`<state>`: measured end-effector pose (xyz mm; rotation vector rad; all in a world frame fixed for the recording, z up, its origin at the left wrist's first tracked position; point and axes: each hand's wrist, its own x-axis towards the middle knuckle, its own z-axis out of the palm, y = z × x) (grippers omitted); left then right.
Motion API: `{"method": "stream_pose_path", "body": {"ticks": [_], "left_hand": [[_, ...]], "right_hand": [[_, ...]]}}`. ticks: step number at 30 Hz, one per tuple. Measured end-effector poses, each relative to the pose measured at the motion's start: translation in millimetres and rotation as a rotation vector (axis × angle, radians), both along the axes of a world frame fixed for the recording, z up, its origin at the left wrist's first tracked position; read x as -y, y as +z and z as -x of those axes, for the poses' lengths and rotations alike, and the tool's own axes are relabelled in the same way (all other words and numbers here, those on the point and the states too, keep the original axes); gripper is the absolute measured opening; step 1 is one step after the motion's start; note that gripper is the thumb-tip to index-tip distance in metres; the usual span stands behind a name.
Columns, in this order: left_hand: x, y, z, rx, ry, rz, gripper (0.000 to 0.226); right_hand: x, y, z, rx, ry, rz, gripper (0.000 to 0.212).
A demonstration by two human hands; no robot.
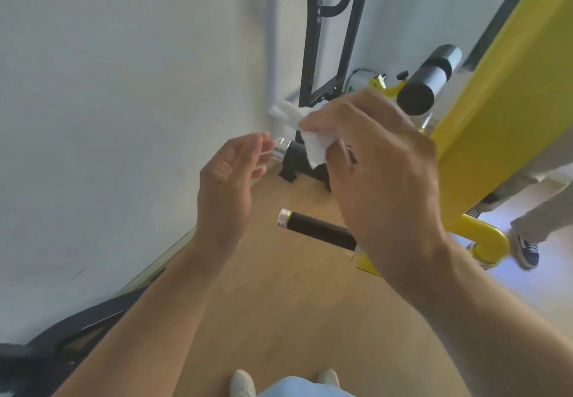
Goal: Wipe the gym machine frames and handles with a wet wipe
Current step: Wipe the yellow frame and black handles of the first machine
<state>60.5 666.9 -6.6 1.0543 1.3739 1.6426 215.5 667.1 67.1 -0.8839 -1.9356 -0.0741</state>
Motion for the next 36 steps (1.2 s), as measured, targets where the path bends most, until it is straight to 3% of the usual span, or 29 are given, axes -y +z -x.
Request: {"method": "stream_pose_path", "body": {"ticks": [2, 4, 5, 9, 12, 15, 18, 20, 23, 27, 29, 32, 34, 36], "left_hand": [[-1, 4, 0, -0.054, -0.013, 0.012, 0.017], [-1, 5, -1, -0.104, -0.028, 0.026, 0.014], [-1, 5, -1, -0.111, -0.037, 0.032, 0.015], [0, 5, -1, -0.112, -0.076, 0.039, 0.018], [-3, 6, 0, -0.140, -0.091, 0.030, 0.018], [-4, 9, 0, -0.139, -0.087, 0.017, 0.016], [-6, 9, 0, -0.196, -0.071, -0.015, 0.013], [-5, 10, 0, -0.218, -0.068, -0.026, 0.013], [-4, 10, -2, -0.231, -0.065, -0.023, 0.015], [-1, 11, -5, -0.212, -0.063, -0.043, 0.017], [0, 12, -5, -0.226, -0.054, -0.060, 0.015], [0, 12, -6, -0.224, -0.042, -0.076, 0.012], [1, 11, -7, -0.233, -0.035, -0.074, 0.012], [2, 10, -8, -0.227, -0.033, -0.076, 0.013]], "right_hand": [[-6, -9, 4, 0.141, -0.023, 0.141, 0.025], [-5, -17, 3, 0.293, -0.045, 0.331, 0.011], [-4, -18, 2, 0.310, -0.041, 0.406, 0.010], [-1, -11, -3, 0.213, 0.016, 0.540, 0.045], [-8, -7, -1, 0.191, -0.077, 0.545, 0.018], [-12, 0, 5, 0.340, -0.109, 0.674, 0.031], [-5, 8, 1, 0.671, -0.192, 0.585, 0.039], [3, 14, -6, 0.778, -0.228, 0.546, 0.045], [9, 12, -6, 0.803, -0.200, 0.553, 0.051], [4, 3, 9, 0.498, -0.095, 0.701, 0.054], [-1, 0, 10, 0.434, -0.106, 0.662, 0.043], [-9, 5, 3, 0.523, -0.125, 0.690, 0.027], [-11, 7, -2, 0.651, -0.181, 0.649, 0.037], [-9, 5, -1, 0.738, -0.252, 0.483, 0.040]]}}
